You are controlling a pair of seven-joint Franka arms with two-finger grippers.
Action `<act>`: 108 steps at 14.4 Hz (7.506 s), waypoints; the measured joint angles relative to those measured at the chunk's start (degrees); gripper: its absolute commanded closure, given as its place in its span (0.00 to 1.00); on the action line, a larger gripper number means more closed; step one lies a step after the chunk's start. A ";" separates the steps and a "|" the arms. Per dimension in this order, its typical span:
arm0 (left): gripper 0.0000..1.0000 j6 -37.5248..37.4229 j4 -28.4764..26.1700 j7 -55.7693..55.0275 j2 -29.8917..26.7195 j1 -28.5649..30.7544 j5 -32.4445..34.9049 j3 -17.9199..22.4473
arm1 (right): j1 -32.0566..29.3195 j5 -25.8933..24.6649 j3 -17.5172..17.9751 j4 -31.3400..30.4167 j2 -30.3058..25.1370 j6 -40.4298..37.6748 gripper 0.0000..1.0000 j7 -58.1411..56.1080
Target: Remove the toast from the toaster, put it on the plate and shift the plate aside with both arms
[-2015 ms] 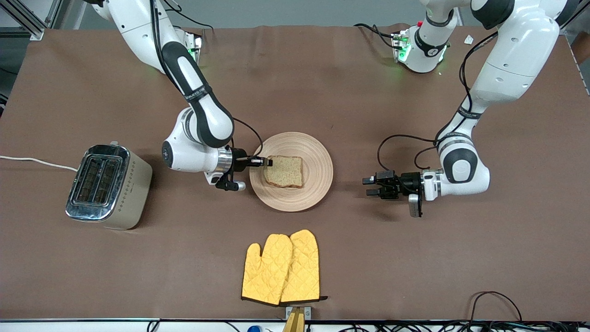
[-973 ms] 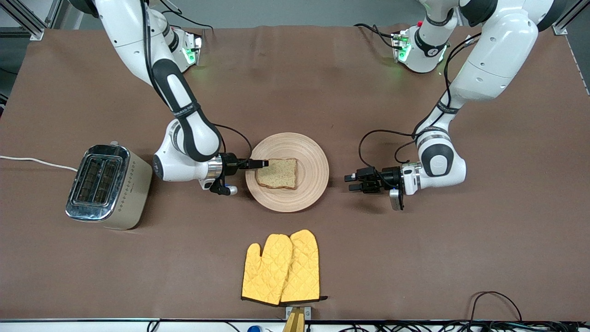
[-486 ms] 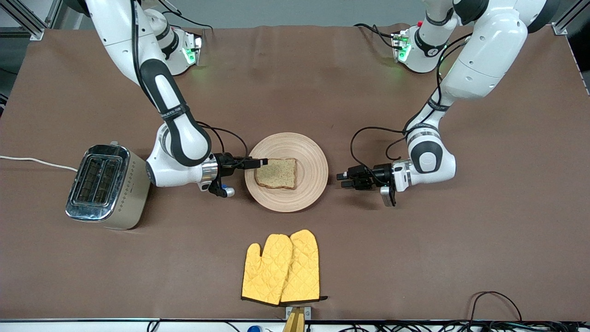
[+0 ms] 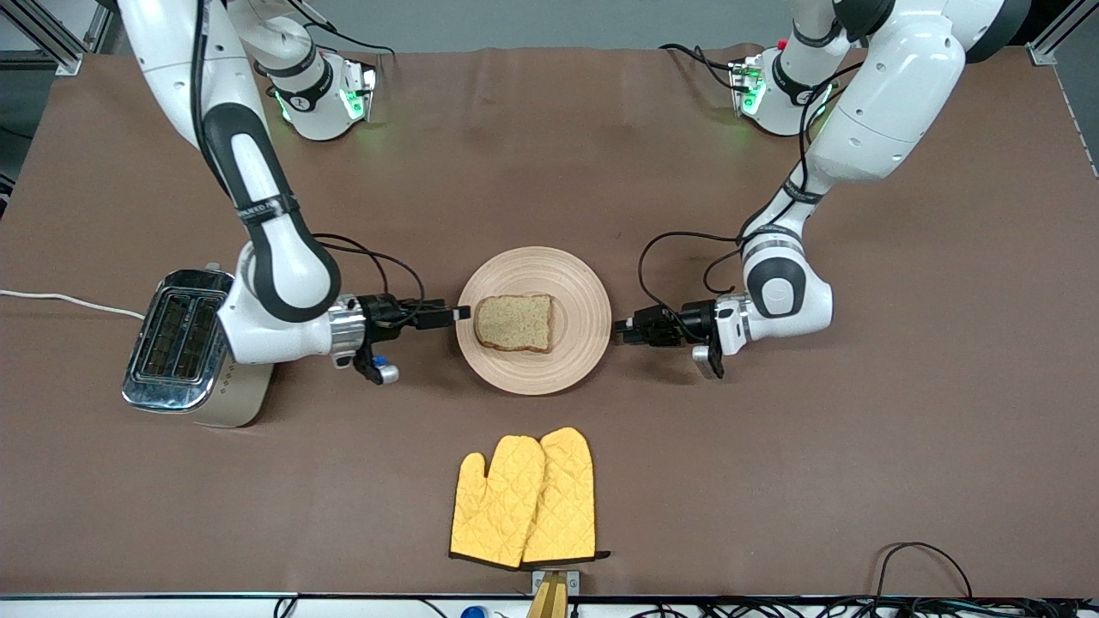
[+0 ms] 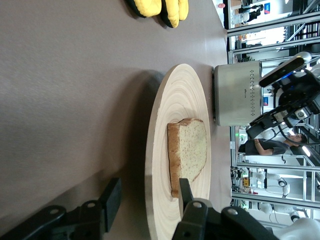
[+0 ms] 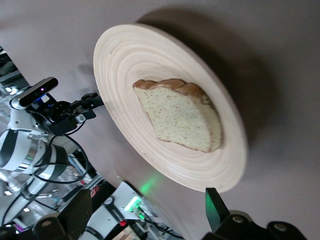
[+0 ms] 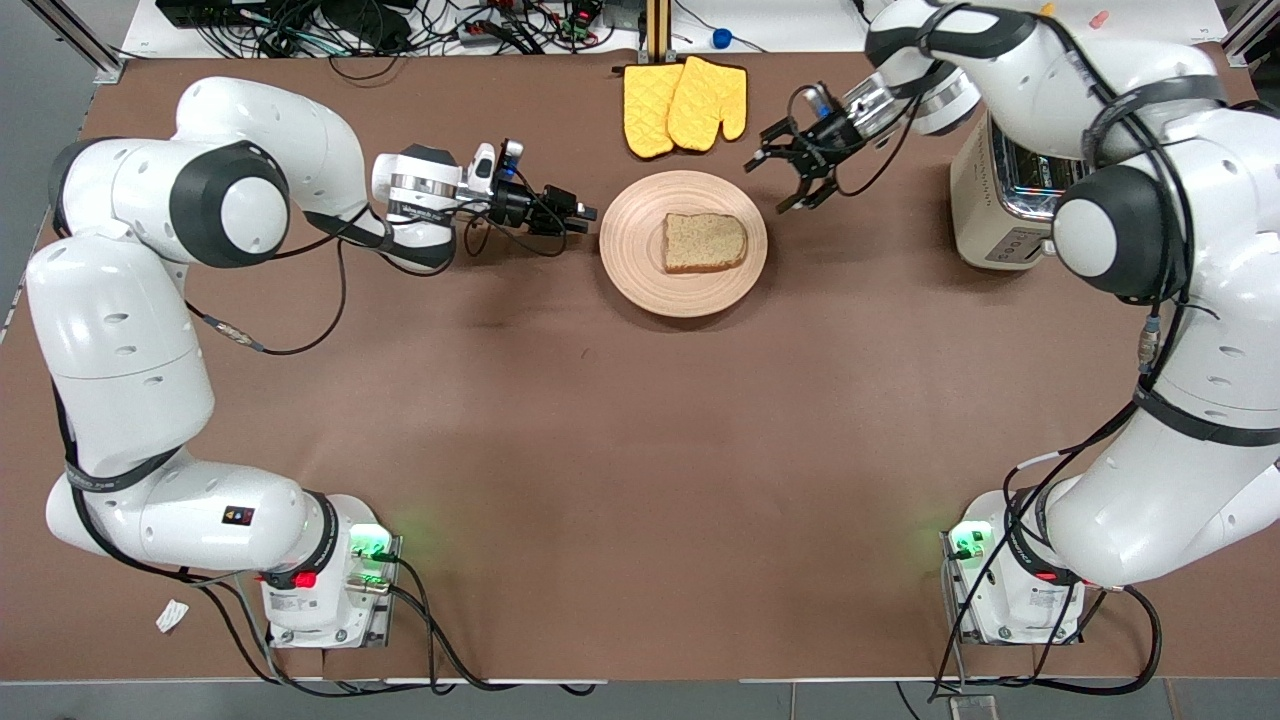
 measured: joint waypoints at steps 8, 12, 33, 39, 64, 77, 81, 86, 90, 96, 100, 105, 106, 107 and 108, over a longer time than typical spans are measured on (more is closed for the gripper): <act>0.55 1.96 -0.25 -2.58 0.19 -2.14 -1.11 -0.01 | -1.70 -27.12 -12.08 2.84 -17.21 -12.07 0.00 5.02; 0.61 1.97 -0.25 -2.58 0.44 -2.62 -1.50 -0.01 | -2.00 -39.22 -13.05 10.82 -19.62 -20.54 0.00 5.26; 0.97 3.25 0.09 -2.57 1.11 -3.66 -1.97 0.09 | -0.66 -64.12 -12.41 24.13 -25.97 -30.22 0.00 3.38; 0.97 3.45 1.20 -11.38 -2.58 -1.54 4.76 0.43 | 0.34 -64.12 -12.02 21.33 -27.58 -28.95 0.00 4.78; 0.96 -16.36 13.80 -16.99 0.14 38.19 40.35 0.97 | 1.06 -65.57 -12.73 0.49 -43.84 -20.09 0.00 11.98; 0.44 -16.86 15.60 -12.42 6.42 41.18 37.71 0.81 | -13.85 -65.44 -3.65 3.82 -39.96 -21.10 0.00 6.15; 0.00 -17.16 16.37 -12.52 6.54 41.19 37.45 0.73 | -20.97 -64.43 3.53 6.67 -36.26 -23.48 0.00 5.85; 0.00 -17.61 23.40 -18.91 6.24 41.22 41.21 0.72 | -21.27 -63.93 3.66 15.48 -29.98 -26.89 0.00 5.06; 0.00 -21.57 29.29 -30.14 5.04 41.21 47.97 0.34 | -21.32 -62.37 3.65 16.26 -29.62 -25.25 0.00 4.97; 0.00 -25.50 31.54 -50.79 -1.68 39.27 57.62 -1.71 | -21.22 -62.11 3.92 16.07 -28.67 -19.94 0.00 4.70; 0.00 -28.73 32.01 -64.92 -10.34 33.71 69.21 -2.67 | -21.00 -61.65 4.23 16.24 -28.68 -19.48 0.00 4.67; 0.00 -37.16 32.00 -76.76 -20.28 28.79 77.90 -2.96 | -20.94 -61.57 4.30 16.25 -28.67 -19.47 0.00 4.67; 0.00 -37.63 31.99 -76.93 -21.88 28.09 81.05 -3.28 | -20.94 -61.57 4.29 16.25 -28.67 -19.49 0.00 4.67; 0.00 -37.85 31.99 -76.90 -23.39 27.66 84.67 -4.01 | -20.95 -61.57 4.27 16.25 -28.67 -19.58 0.00 4.67; 0.00 -37.93 31.99 -76.66 -24.86 27.48 88.16 -4.98 | -20.95 -61.57 4.25 16.25 -28.67 -19.68 0.00 4.67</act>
